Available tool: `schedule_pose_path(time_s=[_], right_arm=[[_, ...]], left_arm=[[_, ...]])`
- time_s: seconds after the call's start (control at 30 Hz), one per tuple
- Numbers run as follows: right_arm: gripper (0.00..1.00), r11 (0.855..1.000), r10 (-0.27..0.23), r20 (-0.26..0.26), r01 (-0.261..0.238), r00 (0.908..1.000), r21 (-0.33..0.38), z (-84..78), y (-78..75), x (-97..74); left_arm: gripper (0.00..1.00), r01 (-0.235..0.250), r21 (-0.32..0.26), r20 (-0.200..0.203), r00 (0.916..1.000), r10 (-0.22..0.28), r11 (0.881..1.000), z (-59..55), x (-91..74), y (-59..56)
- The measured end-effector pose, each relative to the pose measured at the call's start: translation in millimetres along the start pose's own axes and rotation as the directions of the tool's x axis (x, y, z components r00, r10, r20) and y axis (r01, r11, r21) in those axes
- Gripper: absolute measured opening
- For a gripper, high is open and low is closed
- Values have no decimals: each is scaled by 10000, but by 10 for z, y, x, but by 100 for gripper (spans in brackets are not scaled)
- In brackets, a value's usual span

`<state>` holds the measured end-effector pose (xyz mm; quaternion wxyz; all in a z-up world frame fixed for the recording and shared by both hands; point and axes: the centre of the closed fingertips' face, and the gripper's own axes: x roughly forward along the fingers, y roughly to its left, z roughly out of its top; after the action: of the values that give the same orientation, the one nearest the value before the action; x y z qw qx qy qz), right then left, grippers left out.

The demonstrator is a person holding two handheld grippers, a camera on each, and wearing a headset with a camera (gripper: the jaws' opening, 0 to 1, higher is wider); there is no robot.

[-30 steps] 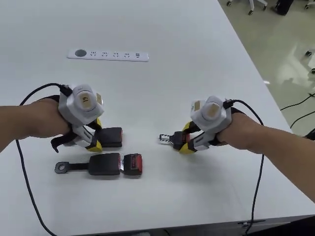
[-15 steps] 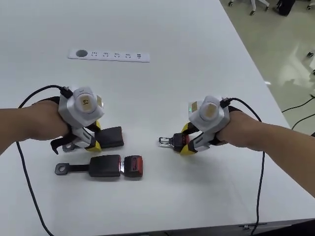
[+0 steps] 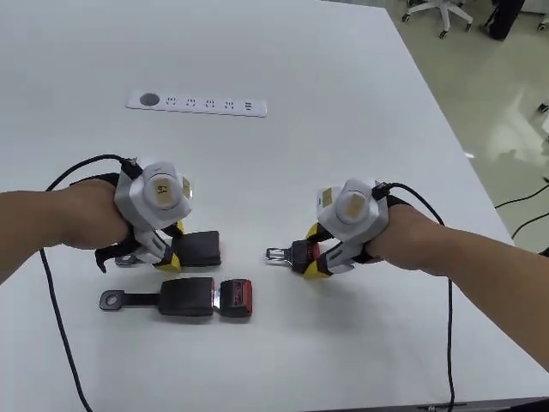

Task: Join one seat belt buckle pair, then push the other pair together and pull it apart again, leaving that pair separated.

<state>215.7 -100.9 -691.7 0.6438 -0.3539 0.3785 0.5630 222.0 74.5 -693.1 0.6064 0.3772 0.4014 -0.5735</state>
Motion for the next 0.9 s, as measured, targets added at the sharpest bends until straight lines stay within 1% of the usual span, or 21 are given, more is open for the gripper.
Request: schedule_pose_path(time_s=[0.07, 0.13, 0.2, 0.27, 0.33, 0.43, 0.47, 0.7, 0.9], right_arm=[[32, 10000, 50, 132, -49, 9999, -56, 94, 6, 55], [32, 9999, 120, 256, -117, 9996, -124, 173, 5, 117], [32, 9998, 152, 317, -147, 9994, -169, 240, 18, 144], [32, 9997, 140, 349, -133, 9993, -198, 285, 23, 165], [32, 9995, 131, 368, -121, 9992, -277, 329, -9, 197], [32, 9993, 125, 378, -112, 9992, -344, 381, 4, 217], [32, 9992, 129, 383, -114, 9992, -377, 403, -23, 232], [32, 9990, 127, 460, -107, 9989, -431, 540, 1, 272], [32, 9982, 138, 430, -113, 9990, -585, 616, -16, 306]], left_arm=[[31, 38, 10, -8, 10000, -38, 10000, 6, 2, -8], [31, 56, 8, 2, 10000, -56, 10000, 5, 4, 5], [31, 59, -9, 0, 10000, -59, 10000, -6, 9, 18], [31, 56, -57, -24, 10000, -56, 10000, -12, 10, 22], [31, 71, -7, -61, 10000, -71, 10000, -6, 9, 18], [31, 102, 112, -126, 9999, -100, 9999, 0, 2, 14], [31, 110, 126, -137, 9998, -109, 9999, 0, 1, 15], [31, 143, 195, -167, 9998, -140, 9997, -11, 10, 19], [31, 162, 244, -208, 9997, -157, 9996, -7, 11, 17]])
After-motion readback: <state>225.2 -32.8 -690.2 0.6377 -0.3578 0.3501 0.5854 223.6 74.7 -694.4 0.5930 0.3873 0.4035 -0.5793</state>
